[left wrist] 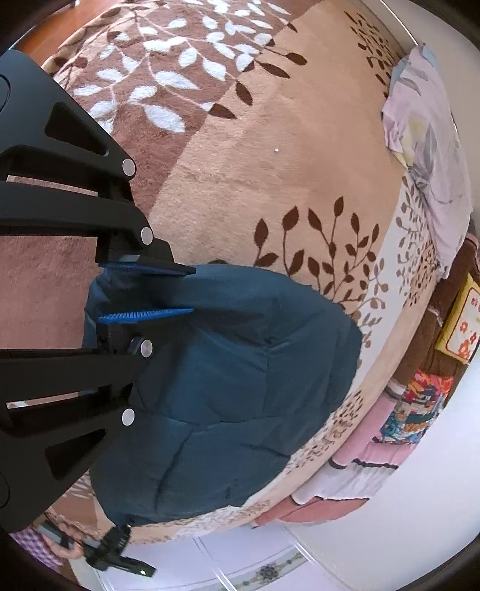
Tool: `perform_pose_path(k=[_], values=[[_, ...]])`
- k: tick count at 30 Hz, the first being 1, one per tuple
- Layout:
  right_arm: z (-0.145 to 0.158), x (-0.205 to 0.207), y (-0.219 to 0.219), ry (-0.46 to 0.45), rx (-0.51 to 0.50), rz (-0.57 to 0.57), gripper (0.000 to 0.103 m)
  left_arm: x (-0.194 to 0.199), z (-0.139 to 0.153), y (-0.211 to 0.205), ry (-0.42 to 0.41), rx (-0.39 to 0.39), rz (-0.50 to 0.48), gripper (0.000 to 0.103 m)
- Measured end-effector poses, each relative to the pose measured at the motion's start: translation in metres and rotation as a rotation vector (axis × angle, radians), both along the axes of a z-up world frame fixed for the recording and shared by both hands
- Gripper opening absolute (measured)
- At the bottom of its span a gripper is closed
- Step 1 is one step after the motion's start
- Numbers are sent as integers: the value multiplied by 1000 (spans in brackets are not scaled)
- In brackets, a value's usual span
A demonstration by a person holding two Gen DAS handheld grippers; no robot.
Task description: Fold large clothes
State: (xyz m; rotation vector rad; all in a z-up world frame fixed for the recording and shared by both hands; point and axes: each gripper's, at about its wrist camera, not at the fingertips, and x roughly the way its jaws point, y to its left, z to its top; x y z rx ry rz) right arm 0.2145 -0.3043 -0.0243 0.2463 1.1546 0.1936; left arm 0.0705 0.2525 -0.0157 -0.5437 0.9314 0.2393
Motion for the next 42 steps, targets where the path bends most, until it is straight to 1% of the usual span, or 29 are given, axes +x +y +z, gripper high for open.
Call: perform_pose_path(k=[1, 2, 3, 4, 5, 6, 7, 8, 9, 10, 13, 15, 16, 19, 21, 24, 26, 28, 30, 31, 32, 33, 34, 35, 36, 37, 40, 42], values=[[0, -2, -1, 2, 1, -2, 18, -1, 1, 0, -4, -2, 7, 18], [-1, -3, -2, 2, 2, -5, 19, -4, 4, 1, -9, -9, 23, 22], [0, -5, -2, 3, 3, -10, 19, -8, 6, 3, -15, -25, 44, 30], [1, -7, -3, 4, 1, -19, 21, -12, 8, 4, -23, -41, 59, 36], [2, -9, -4, 2, 4, -30, 22, -18, 11, 6, -36, -58, 74, 46], [6, -15, -5, -3, 4, -43, 26, -24, 13, 6, -46, -67, 88, 53], [9, -19, -8, -7, 8, -62, 36, -31, 16, 6, -55, -77, 99, 55], [12, -24, -13, -10, 19, -82, 41, -37, 18, 6, -62, -90, 102, 58], [16, -31, -18, -24, 41, -102, 51, -45, 20, 5, -67, -104, 104, 60], [19, -38, -23, -38, 62, -118, 63, -49, 21, 4, -68, -112, 106, 62], [23, -62, -36, -55, 118, -150, 70, -60, 16, -2, -61, -161, 97, 65], [20, -76, -41, -42, 165, -152, 75, -63, 10, -6, -52, -206, 96, 70], [17, -82, -42, -28, 191, -150, 77, -64, 4, -8, -45, -237, 100, 71], [4, -91, -35, 24, 258, -122, 80, -56, -14, -15, -16, -305, 106, 71], [-4, -89, -24, 58, 262, -104, 81, -48, -25, -21, -3, -350, 108, 72], [-13, -79, -6, 88, 298, -90, 81, -31, -38, -26, 17, -364, 134, 72], [-17, -71, -1, 89, 301, -102, 81, -20, -42, -27, 21, -336, 155, 72], [-22, -61, 1, 90, 296, -139, 80, -11, -44, -26, 18, -325, 170, 72], [-29, -50, -2, 94, 341, -185, 80, -3, -46, -25, 8, -325, 182, 72], [-32, -48, -4, 95, 365, -207, 75, -2, -45, -24, 5, -324, 186, 69], [-33, -46, -5, 94, 380, -219, 71, 0, -44, -23, -3, -318, 190, 54], [-33, -44, -7, 84, 404, -232, 59, 1, -40, -23, -12, -303, 191, 37], [-31, -42, -8, 77, 416, -238, 45, 1, -37, -21, -19, -294, 191, 29], [-31, -42, -10, 73, 431, -245, 41, -1, -33, -20, -35, -292, 191, 19], [-29, -43, -13, 65, 450, -250, 32, -3, -29, -19, -49, -294, 193, 16], [-27, -46, -16, 57, 454, -244, 27, -6, -24, -19, -60, -293, 192, 15], [-14, -57, -15, 18, 430, -211, 22, -15, -10, -25, -83, -248, 162, 12], [-8, -64, -14, 5, 413, -191, 21, -26, 0, -29, -89, -213, 131, 11]])
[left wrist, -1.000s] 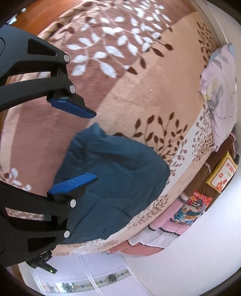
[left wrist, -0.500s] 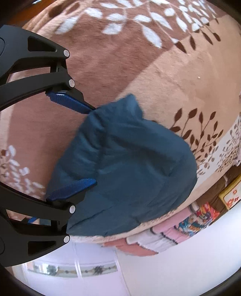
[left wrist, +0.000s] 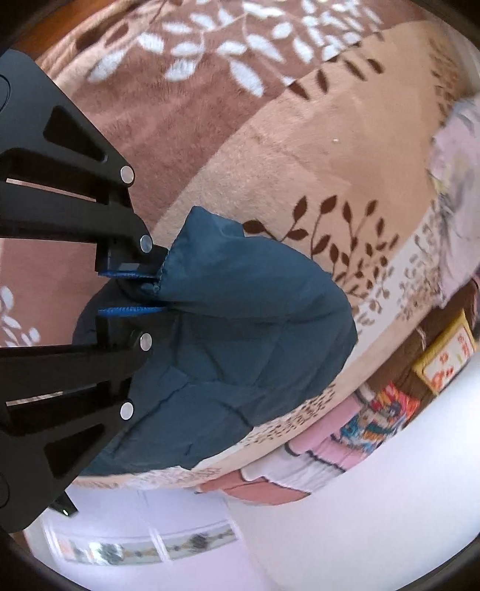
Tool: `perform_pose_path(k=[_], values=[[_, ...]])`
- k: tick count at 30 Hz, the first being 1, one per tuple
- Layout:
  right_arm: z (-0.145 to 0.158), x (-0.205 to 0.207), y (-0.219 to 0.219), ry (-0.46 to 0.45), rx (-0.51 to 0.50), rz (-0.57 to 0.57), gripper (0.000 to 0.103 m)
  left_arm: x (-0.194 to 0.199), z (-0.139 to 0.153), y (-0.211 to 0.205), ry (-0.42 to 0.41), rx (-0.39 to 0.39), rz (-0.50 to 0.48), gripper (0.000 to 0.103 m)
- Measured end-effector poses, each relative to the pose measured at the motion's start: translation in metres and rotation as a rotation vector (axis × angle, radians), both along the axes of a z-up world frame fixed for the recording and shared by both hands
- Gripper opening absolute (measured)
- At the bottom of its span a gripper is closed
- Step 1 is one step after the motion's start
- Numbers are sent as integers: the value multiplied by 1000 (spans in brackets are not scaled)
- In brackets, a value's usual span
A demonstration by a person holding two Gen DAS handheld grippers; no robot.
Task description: Fold large clothes
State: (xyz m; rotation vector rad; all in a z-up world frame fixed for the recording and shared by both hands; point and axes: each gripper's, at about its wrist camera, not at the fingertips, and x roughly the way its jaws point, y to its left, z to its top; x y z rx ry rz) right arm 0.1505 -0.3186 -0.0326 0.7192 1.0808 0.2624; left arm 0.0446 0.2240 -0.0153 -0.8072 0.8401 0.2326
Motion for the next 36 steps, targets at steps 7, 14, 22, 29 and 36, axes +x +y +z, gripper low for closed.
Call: perform_pose_path(k=[7, 14, 22, 29, 36], values=[[4, -56, -4, 11, -68, 53, 21, -54, -3, -3, 40, 1, -71, 11], [-2, -90, -2, 49, -120, 80, 24, -88, -16, -9, 73, 37, -93, 12], [14, -97, -1, 87, -221, 114, 42, -85, -26, -5, 80, -14, -70, 35], [55, -134, 9, -52, -446, 134, 42, -81, -33, -10, 75, -26, -83, 56], [86, -98, 125, -234, -484, 438, 30, -74, -28, -16, 94, 63, -110, 57]])
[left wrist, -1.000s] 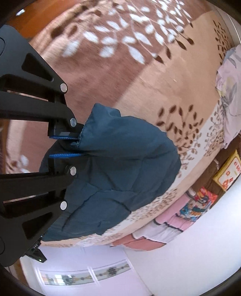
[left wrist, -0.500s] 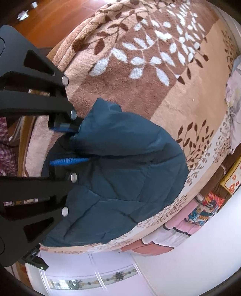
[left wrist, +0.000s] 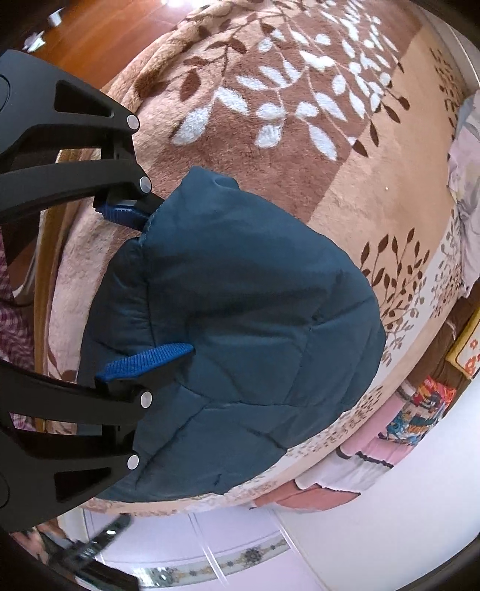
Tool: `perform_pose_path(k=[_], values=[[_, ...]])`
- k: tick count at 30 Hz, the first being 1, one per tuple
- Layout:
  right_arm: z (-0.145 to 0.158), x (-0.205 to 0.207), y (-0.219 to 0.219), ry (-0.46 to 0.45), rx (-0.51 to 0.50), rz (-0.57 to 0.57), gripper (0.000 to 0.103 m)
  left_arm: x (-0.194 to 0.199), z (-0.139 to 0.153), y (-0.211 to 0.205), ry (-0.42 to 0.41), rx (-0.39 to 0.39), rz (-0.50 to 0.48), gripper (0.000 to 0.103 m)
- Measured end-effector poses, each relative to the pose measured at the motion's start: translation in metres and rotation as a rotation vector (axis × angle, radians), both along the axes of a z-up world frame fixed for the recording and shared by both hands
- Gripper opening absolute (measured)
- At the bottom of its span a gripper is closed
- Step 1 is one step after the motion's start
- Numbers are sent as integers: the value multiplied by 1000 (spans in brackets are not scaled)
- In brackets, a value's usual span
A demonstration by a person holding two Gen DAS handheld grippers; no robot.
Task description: Fold large clothes
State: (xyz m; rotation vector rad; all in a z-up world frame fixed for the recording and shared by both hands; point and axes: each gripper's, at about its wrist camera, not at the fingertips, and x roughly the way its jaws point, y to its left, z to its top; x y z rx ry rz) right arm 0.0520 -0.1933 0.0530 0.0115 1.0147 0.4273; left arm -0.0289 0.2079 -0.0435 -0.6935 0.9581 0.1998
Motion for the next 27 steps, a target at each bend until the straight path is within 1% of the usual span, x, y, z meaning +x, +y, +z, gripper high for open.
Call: perform_pose_path(k=[1, 2, 4, 6, 8, 10, 11, 13, 15, 18, 22, 25, 26, 27], values=[[-1, 7, 17, 8, 8, 53, 23, 0, 1, -1, -2, 3, -1, 57], [-4, 16, 38, 16, 4, 107, 21, 0, 2, -1, -3, 4, -1, 57], [-10, 31, 76, 18, -16, 184, 11, -1, 3, 0, -10, 1, -3, 57], [-17, 43, 102, 18, -54, 211, 8, -3, 3, 1, -15, -6, -3, 57], [-25, 50, 118, 25, -79, 224, 7, -4, 2, 2, -18, -8, -8, 57], [-37, 61, 133, 68, -84, 226, 6, -7, 2, 2, -18, -6, -11, 57], [-45, 66, 135, 87, -100, 222, 6, -7, 2, 2, -21, -4, -14, 57], [-67, 78, 139, 143, -132, 195, 3, -7, 4, 0, -35, -5, -23, 59], [-84, 88, 135, 202, -113, 166, 3, -4, 6, -2, -45, -3, -31, 62], [-100, 98, 135, 260, -90, 141, 3, -1, 10, -8, -59, 13, -44, 63], [-111, 107, 136, 296, -71, 159, 0, 3, 11, -13, -64, 13, -51, 66], [-113, 110, 133, 313, -51, 154, 0, 2, 11, -14, -82, -1, -47, 66], [-113, 111, 133, 316, -45, 152, 0, 1, 11, -14, -98, -4, -44, 65], [-112, 112, 131, 320, -37, 147, 0, 0, 12, -13, -112, -7, -35, 54]])
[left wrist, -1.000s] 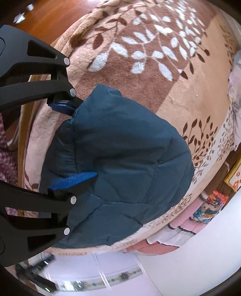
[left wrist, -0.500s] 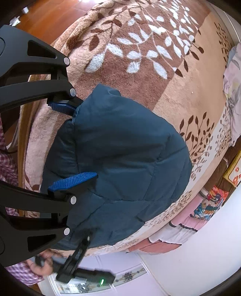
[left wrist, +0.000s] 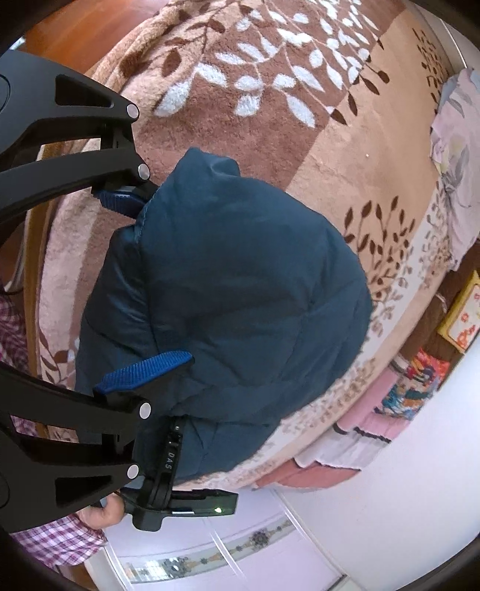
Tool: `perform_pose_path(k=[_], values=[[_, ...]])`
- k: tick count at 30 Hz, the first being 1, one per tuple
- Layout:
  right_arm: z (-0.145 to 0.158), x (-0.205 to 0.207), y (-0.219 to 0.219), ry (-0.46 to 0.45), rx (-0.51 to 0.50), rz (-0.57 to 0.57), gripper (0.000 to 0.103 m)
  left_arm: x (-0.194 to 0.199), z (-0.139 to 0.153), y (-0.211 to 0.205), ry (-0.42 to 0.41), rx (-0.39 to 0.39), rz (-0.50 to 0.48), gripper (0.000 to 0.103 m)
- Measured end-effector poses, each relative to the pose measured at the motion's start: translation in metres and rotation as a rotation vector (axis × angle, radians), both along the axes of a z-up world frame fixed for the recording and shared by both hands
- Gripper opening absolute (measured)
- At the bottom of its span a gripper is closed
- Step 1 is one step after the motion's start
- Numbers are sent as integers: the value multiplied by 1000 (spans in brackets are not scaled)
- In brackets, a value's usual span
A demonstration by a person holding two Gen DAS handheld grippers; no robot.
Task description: Fold large clothes
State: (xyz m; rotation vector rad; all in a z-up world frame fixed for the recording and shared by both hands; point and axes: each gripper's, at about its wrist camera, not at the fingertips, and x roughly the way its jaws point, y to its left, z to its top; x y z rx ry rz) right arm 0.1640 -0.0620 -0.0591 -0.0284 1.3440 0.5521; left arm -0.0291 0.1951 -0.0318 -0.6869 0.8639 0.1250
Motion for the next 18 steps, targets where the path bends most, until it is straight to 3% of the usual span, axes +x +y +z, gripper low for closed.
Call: perform_pose_path(k=[3, 5, 8, 11, 18], values=[[10, 0, -6, -1, 17, -20, 0, -4, -1, 6, -10, 3, 34, 32], [24, -5, -10, -19, 34, -15, 3, -8, -3, 11, -24, -25, 38, 28], [58, -6, -26, -94, 114, -42, 4, -11, -4, 12, -33, -28, 26, 28], [81, 15, -34, -154, 125, -112, 4, -10, -4, 11, -34, -31, 21, 28], [51, 91, -6, -78, 71, -164, 4, -8, -2, 15, -31, -59, 5, 28]])
